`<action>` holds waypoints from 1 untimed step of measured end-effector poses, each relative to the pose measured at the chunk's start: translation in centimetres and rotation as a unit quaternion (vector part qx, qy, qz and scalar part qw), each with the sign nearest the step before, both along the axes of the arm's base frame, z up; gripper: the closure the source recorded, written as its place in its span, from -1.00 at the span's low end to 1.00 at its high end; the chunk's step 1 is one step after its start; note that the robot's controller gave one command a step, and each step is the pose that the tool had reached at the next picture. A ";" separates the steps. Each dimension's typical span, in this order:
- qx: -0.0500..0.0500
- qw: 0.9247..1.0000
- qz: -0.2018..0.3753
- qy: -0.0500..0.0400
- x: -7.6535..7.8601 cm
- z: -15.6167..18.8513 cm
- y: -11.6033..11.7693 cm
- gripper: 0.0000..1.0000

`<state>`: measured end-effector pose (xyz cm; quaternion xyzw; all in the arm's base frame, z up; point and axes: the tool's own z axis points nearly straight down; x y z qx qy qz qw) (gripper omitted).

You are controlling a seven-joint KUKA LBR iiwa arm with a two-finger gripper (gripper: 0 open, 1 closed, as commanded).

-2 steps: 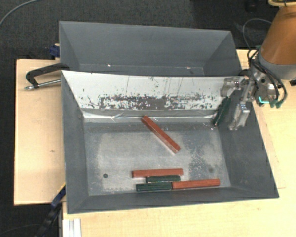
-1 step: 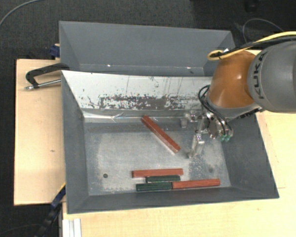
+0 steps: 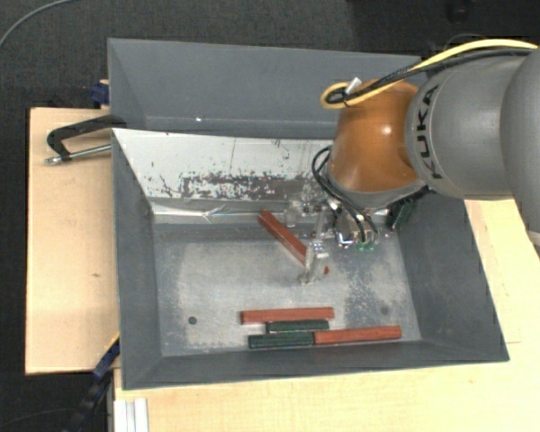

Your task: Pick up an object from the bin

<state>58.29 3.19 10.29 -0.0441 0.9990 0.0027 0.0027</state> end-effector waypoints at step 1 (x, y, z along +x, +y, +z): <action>-0.002 0.991 -0.131 0.003 -0.5 0.2 -4.1 -1.00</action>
Offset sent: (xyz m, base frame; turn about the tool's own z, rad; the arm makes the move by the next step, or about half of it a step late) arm -0.0059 -0.0412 0.0006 0.2610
